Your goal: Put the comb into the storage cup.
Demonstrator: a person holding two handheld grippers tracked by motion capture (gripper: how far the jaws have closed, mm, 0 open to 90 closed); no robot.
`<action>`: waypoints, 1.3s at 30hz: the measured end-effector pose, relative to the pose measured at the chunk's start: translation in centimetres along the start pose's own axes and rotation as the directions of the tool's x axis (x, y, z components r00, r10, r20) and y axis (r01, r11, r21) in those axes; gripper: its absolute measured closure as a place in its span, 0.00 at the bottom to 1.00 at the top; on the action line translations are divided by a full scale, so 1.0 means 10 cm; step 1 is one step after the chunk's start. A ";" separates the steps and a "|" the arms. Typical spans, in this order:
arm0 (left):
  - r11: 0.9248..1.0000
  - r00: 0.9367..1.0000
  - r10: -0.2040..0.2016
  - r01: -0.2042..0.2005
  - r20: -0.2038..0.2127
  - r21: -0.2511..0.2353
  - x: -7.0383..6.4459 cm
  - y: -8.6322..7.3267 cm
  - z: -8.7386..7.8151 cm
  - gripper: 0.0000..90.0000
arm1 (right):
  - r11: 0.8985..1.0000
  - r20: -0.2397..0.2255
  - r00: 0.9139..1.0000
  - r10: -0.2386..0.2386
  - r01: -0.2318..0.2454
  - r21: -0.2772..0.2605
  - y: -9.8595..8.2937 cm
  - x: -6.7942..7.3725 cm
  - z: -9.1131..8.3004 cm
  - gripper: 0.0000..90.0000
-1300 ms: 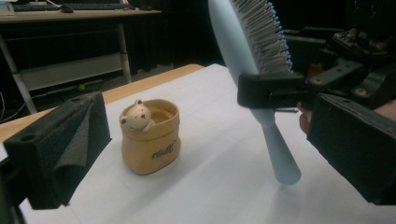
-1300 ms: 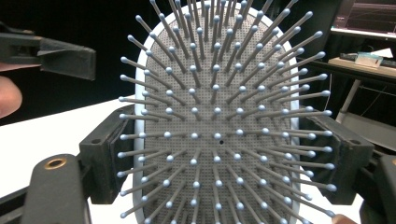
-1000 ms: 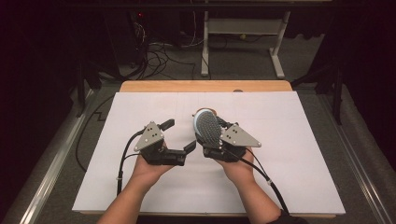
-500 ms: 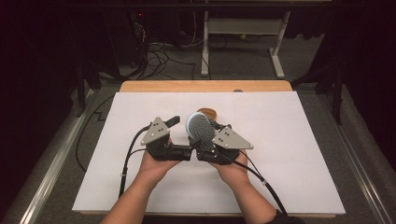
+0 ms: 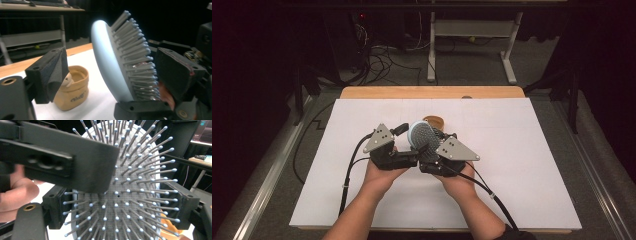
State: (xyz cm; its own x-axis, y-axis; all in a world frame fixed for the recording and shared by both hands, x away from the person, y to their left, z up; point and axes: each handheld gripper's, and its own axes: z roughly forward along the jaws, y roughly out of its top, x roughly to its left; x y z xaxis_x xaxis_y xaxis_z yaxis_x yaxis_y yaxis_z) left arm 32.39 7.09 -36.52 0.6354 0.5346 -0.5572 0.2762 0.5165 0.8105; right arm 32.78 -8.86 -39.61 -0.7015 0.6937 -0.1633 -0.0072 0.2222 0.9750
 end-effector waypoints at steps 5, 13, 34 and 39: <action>1.000 1.000 -0.011 0.011 0.010 0.007 -0.01 0.00 0.01 0.21 | 1.000 -0.001 1.000 -0.004 0.004 -0.002 0.01 0.02 0.00 0.23; 1.000 1.000 -0.005 0.005 0.027 0.012 -0.02 -0.02 0.01 0.34 | 1.000 0.010 1.000 -0.013 0.013 0.004 0.01 0.02 0.01 0.23; 0.999 0.999 -0.048 0.048 0.013 0.015 -0.06 0.04 0.03 0.57 | 1.000 0.039 0.999 -0.029 0.028 0.011 0.04 0.03 0.03 0.23; 0.999 0.999 -0.033 0.033 0.004 0.010 -0.10 0.04 0.03 0.60 | 1.000 0.040 0.999 -0.028 0.027 0.012 0.07 0.02 0.02 0.23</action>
State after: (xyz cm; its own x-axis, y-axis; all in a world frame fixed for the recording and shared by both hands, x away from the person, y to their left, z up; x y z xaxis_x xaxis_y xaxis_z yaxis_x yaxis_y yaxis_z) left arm 32.10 6.52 -35.57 0.6285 0.5148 -0.5831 0.3043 0.5272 0.7934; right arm 32.76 -8.48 -39.02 -0.6719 0.7141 -0.1963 -0.0180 0.2492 0.9683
